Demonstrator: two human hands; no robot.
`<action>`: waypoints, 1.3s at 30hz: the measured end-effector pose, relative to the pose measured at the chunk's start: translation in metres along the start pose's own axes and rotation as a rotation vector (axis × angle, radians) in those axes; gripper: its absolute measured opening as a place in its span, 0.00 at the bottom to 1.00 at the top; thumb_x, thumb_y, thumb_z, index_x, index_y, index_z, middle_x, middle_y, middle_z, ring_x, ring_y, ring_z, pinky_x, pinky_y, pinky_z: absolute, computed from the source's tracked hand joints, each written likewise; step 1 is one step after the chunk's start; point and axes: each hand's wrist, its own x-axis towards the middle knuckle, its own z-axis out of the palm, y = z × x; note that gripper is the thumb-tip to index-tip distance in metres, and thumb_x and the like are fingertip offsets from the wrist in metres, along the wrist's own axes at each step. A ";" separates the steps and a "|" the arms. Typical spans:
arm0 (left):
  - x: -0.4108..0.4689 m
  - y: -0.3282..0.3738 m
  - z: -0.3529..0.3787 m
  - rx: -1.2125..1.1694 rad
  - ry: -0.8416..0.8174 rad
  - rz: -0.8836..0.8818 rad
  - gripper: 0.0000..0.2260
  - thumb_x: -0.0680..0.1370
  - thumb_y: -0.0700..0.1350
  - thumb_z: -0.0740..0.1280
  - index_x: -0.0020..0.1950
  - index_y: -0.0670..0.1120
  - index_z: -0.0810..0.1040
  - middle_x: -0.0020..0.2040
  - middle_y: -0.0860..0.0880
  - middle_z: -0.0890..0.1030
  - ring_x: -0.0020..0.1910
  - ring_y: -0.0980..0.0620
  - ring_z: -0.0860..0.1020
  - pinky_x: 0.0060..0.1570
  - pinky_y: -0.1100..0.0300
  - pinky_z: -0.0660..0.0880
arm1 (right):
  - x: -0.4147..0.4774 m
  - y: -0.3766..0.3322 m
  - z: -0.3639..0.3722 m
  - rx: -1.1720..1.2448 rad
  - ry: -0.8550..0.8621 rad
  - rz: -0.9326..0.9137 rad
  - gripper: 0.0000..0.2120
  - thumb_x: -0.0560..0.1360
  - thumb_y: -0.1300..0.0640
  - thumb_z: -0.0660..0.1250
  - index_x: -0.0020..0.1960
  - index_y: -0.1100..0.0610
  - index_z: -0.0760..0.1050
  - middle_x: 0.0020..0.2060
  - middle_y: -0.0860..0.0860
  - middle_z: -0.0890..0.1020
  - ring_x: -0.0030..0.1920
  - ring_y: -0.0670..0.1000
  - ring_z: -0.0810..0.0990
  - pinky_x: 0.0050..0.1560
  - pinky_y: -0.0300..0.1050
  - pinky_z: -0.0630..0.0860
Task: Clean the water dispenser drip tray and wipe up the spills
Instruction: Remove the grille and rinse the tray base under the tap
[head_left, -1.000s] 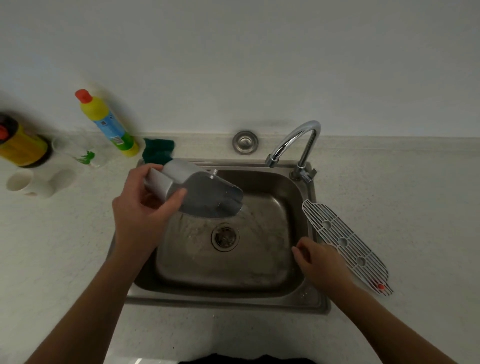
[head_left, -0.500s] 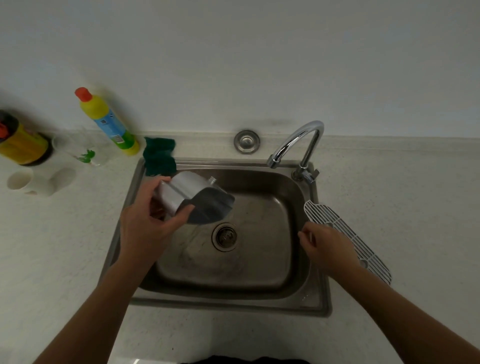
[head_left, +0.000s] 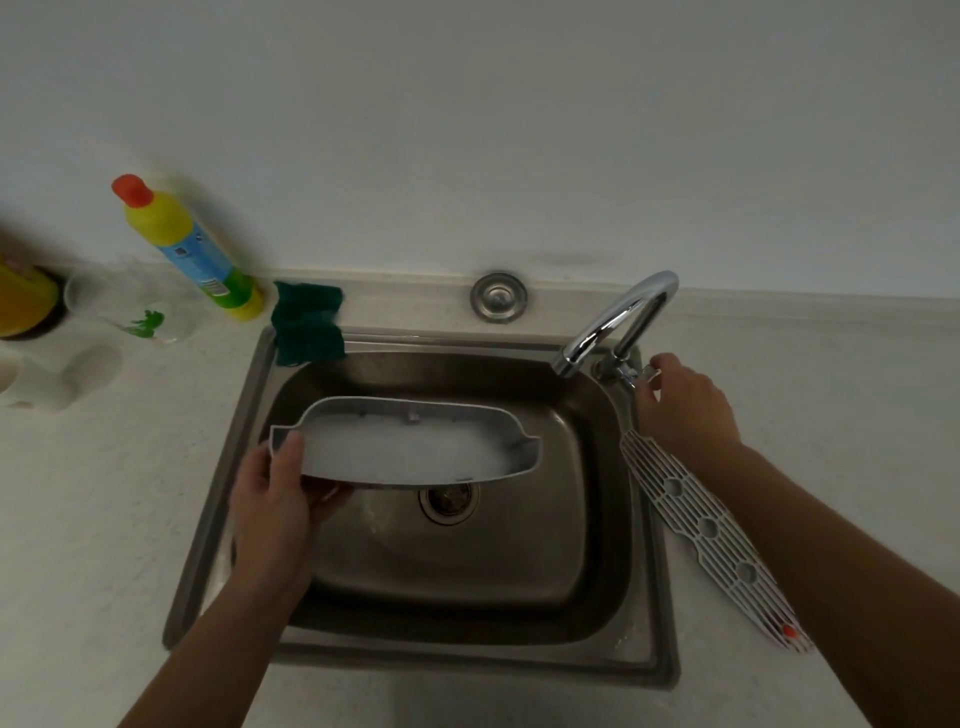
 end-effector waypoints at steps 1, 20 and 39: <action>0.003 -0.006 0.004 -0.051 0.004 -0.091 0.09 0.77 0.62 0.68 0.55 0.63 0.80 0.61 0.48 0.81 0.60 0.44 0.83 0.45 0.52 0.85 | 0.007 0.001 0.000 0.003 0.004 0.023 0.09 0.83 0.50 0.62 0.56 0.55 0.75 0.39 0.51 0.80 0.36 0.49 0.77 0.37 0.44 0.71; 0.038 -0.033 0.070 -0.247 -0.122 -0.389 0.11 0.84 0.51 0.64 0.62 0.48 0.79 0.57 0.40 0.84 0.47 0.44 0.88 0.45 0.48 0.85 | -0.046 -0.030 0.008 0.459 -0.055 0.223 0.10 0.83 0.46 0.61 0.50 0.49 0.76 0.37 0.51 0.83 0.36 0.52 0.83 0.34 0.45 0.79; 0.028 -0.065 0.075 -0.059 -0.191 -0.588 0.09 0.83 0.38 0.58 0.56 0.40 0.77 0.57 0.36 0.79 0.49 0.45 0.79 0.43 0.55 0.81 | -0.078 -0.048 -0.013 0.827 -0.269 0.422 0.27 0.82 0.36 0.53 0.46 0.56 0.78 0.25 0.50 0.81 0.24 0.46 0.78 0.24 0.35 0.74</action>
